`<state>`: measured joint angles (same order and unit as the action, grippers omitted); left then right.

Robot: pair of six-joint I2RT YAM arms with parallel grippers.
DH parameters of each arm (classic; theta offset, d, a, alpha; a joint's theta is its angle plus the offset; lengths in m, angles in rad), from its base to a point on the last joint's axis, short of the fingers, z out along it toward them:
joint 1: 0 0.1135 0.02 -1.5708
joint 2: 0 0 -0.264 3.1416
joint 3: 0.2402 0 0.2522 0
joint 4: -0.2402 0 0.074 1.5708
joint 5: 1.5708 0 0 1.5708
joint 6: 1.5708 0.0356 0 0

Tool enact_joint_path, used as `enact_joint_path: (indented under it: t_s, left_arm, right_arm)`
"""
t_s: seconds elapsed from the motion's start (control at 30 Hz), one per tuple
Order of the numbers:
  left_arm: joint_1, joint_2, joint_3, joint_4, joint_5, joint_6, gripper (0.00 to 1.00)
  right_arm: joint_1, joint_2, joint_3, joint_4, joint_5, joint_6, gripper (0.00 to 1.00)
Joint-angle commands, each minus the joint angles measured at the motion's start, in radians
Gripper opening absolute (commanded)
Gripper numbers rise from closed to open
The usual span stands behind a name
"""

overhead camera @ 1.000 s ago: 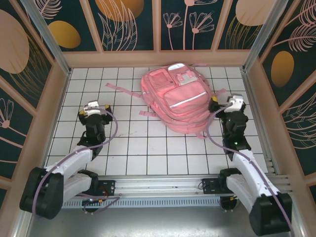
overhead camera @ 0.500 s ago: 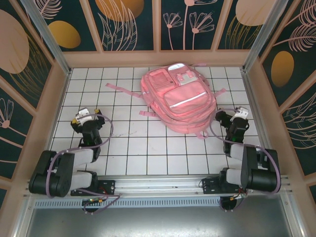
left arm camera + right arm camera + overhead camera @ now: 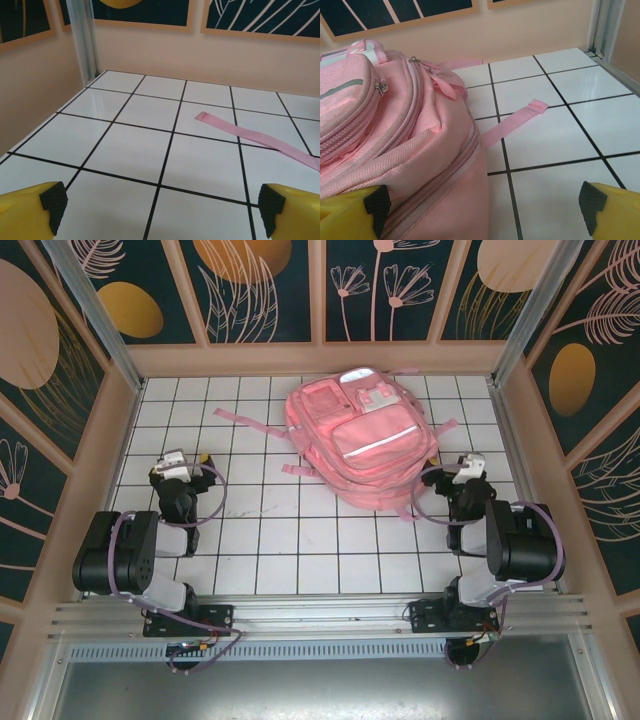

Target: Pack the student bag

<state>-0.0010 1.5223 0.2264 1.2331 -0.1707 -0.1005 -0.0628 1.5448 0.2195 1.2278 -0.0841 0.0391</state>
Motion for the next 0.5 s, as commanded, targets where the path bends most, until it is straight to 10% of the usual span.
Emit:
enact_joint_path:
  t_s: [0.0,0.47]
  left_arm:
    - [0.002,-0.005,0.006,0.043,0.048,0.016,0.99]
    - [0.001,-0.006,0.016,0.023,0.087,0.030,0.99]
  right_arm:
    - [0.014,-0.007,0.019,0.008,0.026,-0.023,0.99]
    - [0.035,-0.007,-0.002,0.044,0.158,0.003,0.99]
